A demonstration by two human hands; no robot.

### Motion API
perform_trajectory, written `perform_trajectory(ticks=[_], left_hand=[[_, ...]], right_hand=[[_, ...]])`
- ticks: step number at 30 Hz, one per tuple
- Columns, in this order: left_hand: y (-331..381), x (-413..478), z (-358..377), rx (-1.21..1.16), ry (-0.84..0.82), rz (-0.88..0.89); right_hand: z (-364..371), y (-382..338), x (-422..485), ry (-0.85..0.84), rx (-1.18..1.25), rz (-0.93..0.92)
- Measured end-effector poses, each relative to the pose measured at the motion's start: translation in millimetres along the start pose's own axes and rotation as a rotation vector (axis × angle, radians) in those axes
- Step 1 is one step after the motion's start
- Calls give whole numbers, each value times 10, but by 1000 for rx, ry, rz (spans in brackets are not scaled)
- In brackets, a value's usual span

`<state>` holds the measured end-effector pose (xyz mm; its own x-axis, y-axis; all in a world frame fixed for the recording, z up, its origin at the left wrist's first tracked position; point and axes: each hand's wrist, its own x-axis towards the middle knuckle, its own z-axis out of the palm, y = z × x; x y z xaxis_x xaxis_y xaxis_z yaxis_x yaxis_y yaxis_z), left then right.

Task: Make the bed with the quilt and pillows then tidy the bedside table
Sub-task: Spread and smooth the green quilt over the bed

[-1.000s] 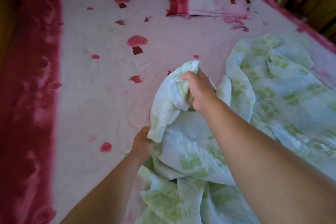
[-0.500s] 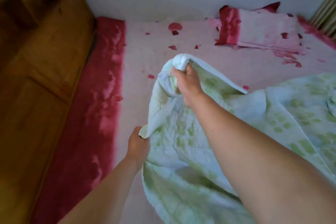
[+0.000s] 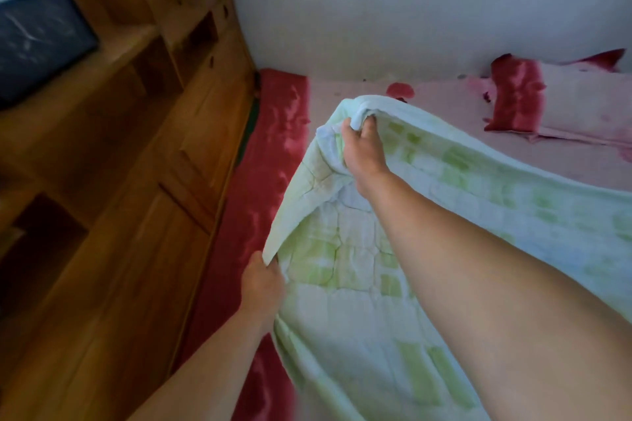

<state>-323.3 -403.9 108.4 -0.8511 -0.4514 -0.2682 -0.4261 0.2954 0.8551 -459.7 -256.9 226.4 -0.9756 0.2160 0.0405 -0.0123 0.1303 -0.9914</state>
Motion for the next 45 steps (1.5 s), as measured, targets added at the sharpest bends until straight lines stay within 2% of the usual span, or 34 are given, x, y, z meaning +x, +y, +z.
perform_trajectory(ticks=[6, 15, 20, 28, 34, 37, 39, 43, 45], left_hand=[[-50, 714, 36, 33, 79, 13], [-266, 1382, 450, 123, 77, -65], [-470, 1856, 711, 238, 70, -76], [-998, 2276, 1028, 429, 57, -33], [-1431, 2410, 1181, 244, 10, -152], [-1577, 2465, 1220, 236, 30, -166], [-1617, 2529, 1228, 224, 34, -176], [-1645, 2534, 1239, 192, 5, -195], [-1636, 2508, 1239, 157, -26, -217]], right_hand=[[473, 335, 576, -27, -42, -13], [758, 976, 1248, -92, -74, 2], [905, 1351, 1584, -160, -108, 28], [954, 2165, 1749, -223, -249, -43], [1193, 2746, 1734, -331, -327, 153], [1352, 2999, 1680, -311, -340, 220], [1405, 3212, 1660, -308, -510, 203], [1365, 3464, 1453, -571, -961, 212], [1318, 3454, 1255, -589, -1024, 148]])
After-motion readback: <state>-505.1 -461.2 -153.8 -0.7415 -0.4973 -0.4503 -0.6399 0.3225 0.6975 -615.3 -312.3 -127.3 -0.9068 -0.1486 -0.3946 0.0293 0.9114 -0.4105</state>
